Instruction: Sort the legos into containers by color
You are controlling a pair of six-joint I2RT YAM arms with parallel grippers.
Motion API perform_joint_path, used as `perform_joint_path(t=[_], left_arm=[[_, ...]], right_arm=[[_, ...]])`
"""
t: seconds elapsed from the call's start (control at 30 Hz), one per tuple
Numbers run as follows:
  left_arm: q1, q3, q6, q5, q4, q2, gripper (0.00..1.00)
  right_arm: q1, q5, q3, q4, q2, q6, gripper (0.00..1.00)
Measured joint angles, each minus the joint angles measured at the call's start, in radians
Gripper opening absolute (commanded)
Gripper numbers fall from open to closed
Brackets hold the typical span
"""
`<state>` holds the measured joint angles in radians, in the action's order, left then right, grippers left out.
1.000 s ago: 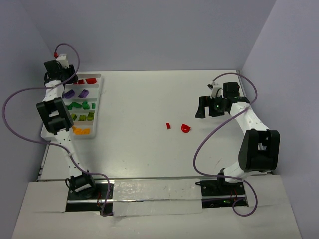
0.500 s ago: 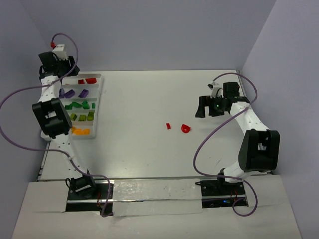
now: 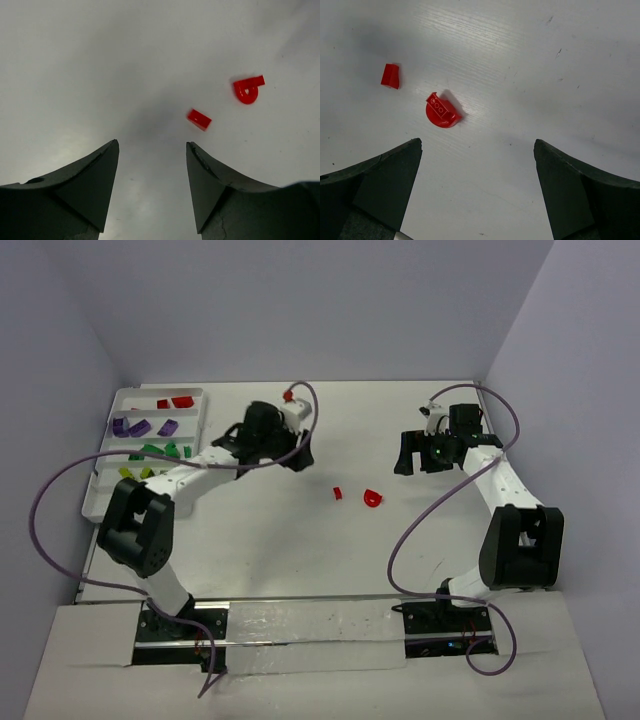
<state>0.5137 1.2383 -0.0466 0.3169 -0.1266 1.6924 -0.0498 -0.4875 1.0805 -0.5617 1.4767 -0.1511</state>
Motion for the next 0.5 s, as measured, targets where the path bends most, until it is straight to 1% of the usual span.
perform_joint_path(t=[0.07,0.17,0.23,0.33,0.4,0.5], left_arm=[[0.079,-0.031,-0.06,-0.063,-0.023,0.023,0.62],[0.17,-0.017,-0.164,-0.189,-0.064,0.065,0.6],[0.237,0.027,-0.246,-0.299,-0.11,0.105,0.61],[0.324,0.111,-0.358,-0.393,-0.146,0.192,0.63],[0.36,0.153,-0.42,-0.426,-0.179,0.243,0.64],[0.382,0.226,-0.487,-0.485,-0.242,0.32,0.68]], right_arm=[[0.0,0.008,0.0,0.0,-0.003,0.0,1.0],[0.0,0.022,0.0,0.0,-0.005,-0.001,1.0],[0.0,0.031,-0.001,0.0,-0.008,-0.001,1.0],[0.0,0.039,-0.002,0.0,-0.009,-0.001,1.0],[0.0,0.043,-0.002,0.0,-0.009,-0.001,1.0],[-0.002,0.051,-0.004,0.0,-0.013,-0.003,1.0]])
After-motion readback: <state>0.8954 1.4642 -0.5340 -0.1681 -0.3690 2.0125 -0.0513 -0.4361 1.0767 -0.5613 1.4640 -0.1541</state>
